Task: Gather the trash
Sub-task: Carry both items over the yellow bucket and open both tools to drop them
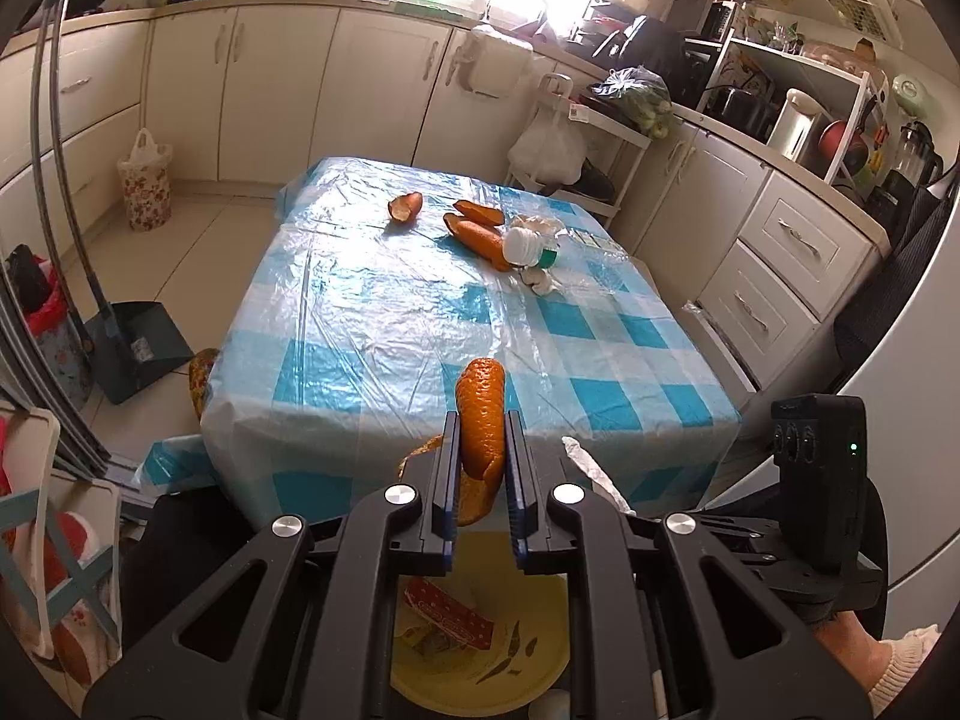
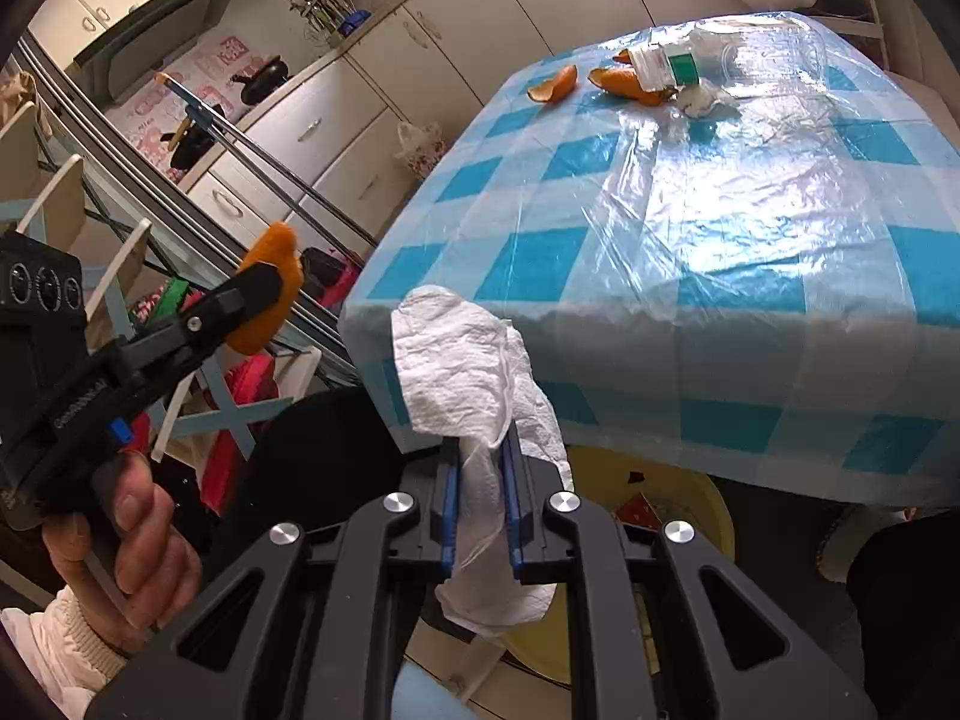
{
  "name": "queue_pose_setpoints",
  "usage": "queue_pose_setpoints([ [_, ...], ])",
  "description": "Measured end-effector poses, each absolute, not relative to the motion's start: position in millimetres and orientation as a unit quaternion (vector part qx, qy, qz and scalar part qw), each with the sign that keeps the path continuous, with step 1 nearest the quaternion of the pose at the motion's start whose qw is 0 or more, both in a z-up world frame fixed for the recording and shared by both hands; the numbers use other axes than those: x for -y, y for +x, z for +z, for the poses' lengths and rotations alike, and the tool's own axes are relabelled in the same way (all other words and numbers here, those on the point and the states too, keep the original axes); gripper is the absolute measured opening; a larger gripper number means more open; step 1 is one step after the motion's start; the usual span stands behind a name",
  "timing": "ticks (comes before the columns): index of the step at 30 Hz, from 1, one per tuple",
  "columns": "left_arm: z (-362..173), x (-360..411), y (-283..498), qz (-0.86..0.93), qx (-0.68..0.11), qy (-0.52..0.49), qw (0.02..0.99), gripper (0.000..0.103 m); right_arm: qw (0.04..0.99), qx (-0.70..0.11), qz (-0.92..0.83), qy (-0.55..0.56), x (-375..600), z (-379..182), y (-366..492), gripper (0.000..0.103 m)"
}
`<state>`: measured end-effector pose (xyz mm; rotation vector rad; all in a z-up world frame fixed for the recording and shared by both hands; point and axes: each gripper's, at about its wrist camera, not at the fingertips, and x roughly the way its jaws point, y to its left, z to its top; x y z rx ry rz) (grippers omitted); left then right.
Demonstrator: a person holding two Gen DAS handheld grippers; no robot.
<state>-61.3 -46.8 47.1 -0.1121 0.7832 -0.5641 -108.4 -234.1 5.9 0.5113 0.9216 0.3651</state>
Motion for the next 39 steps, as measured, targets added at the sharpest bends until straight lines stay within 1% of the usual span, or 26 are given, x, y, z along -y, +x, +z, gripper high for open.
queue_pose_setpoints([
  [12, 22.7, 40.6, -83.3, -0.261, -0.407, -0.049, 0.874, 0.013, 0.805, -0.534, 0.151, 0.21, 211.2, -48.9, -104.3, 0.016],
  [13, 22.0, 41.3, -83.2, -0.262, -0.408, -0.047, 0.874, 0.013, 0.803, -0.541, 0.146, 0.202, 208.7, -52.2, -103.2, 0.019],
  [15, 20.2, 43.8, -85.2, -0.263, -0.41, -0.042, 0.873, 0.013, 0.795, -0.559, 0.136, 0.191, 205.9, -60.4, -101.2, 0.031],
  [16, 18.7, 45.2, -85.9, -0.263, -0.411, -0.04, 0.872, 0.013, 0.795, -0.561, 0.131, 0.187, 205.9, -62.3, -101.4, 0.043],
  [17, 17.2, 46.5, -86.4, -0.263, -0.414, -0.038, 0.871, 0.013, 0.795, -0.564, 0.127, 0.182, 205.8, -63.3, -101.5, 0.046],
  [18, 16.1, 47.6, -86.2, -0.263, -0.416, -0.037, 0.87, 0.013, 0.794, -0.567, 0.125, 0.179, 206.4, -63.4, -101.7, 0.046],
  [29, 5.2, 66.4, -93.5, -0.265, -0.433, 0.001, 0.862, 0.013, 0.82, -0.529, 0.094, 0.197, 231.2, -37.1, -120.0, 0.058],
  [37, -21.6, 94.2, -94.4, -0.266, -0.478, 0.062, 0.835, 0.013, 0.871, -0.445, 0.064, 0.198, 243.8, 11.2, -137.7, 0.065],
  [38, -24.4, 97.5, -94.6, -0.264, -0.481, 0.07, 0.833, 0.016, 0.875, -0.435, 0.062, 0.201, 246.3, 15.0, -139.6, 0.066],
  [39, -27.5, 100.6, -94.6, -0.261, -0.486, 0.078, 0.83, 0.021, 0.879, -0.427, 0.061, 0.204, 248.7, 17.6, -141.5, 0.066],
])
